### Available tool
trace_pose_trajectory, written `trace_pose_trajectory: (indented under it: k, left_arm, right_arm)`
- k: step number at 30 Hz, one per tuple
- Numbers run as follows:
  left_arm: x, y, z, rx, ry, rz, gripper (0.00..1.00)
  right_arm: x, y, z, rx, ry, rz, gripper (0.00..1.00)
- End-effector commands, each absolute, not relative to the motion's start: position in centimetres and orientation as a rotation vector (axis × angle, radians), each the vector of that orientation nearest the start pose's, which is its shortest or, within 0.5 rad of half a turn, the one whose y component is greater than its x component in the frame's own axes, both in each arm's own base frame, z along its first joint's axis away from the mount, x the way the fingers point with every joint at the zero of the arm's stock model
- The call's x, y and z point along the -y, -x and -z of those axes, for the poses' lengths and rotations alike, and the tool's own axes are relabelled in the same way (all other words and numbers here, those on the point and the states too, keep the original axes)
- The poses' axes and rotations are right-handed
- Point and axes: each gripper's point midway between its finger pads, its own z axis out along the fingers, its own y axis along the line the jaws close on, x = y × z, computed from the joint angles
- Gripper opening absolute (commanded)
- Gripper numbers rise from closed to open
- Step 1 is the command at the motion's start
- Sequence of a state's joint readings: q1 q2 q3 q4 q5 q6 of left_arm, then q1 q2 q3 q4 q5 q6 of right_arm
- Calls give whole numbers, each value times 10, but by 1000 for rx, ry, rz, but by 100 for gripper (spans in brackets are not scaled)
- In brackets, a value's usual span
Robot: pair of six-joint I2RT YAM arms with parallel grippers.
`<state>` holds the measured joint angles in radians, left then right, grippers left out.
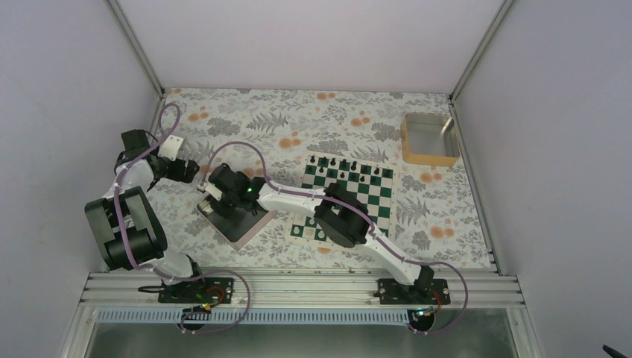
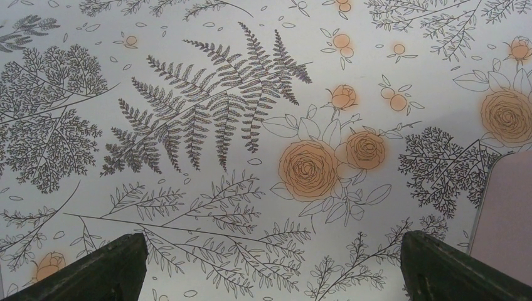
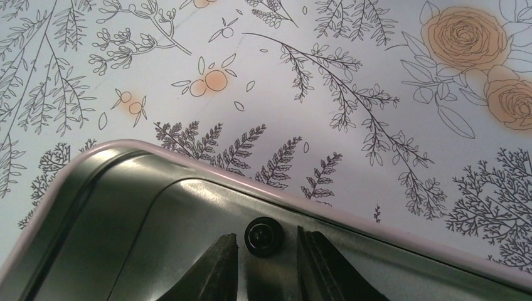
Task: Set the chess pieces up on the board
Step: Pick up the chess piece from the storage box.
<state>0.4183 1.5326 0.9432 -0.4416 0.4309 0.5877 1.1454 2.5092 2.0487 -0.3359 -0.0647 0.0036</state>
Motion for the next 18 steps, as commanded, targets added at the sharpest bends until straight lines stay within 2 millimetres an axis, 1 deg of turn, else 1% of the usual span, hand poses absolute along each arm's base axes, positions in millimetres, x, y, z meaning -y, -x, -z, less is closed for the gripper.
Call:
trace_pose_trajectory:
  k: [1,11,13,18]
  left_arm:
    - [-80,-363,-89,-2431,-373,178,100]
    - [-78,-363,-85,-2432,-378,190,100]
    - [-79,-362,-85,-2433,-377,190,100]
    - [-79,-362,-83,-2437,-378,192,100]
  right_arm:
    - [-604,-256,-30,-2050,1334,-618,27]
    - [-608,-257,-28,-2044,1312,-626,25]
    - [-609,-256,-22,-2052,1318,-620,25]
    - [-609,-258,-19,-2052,1316,-608,20]
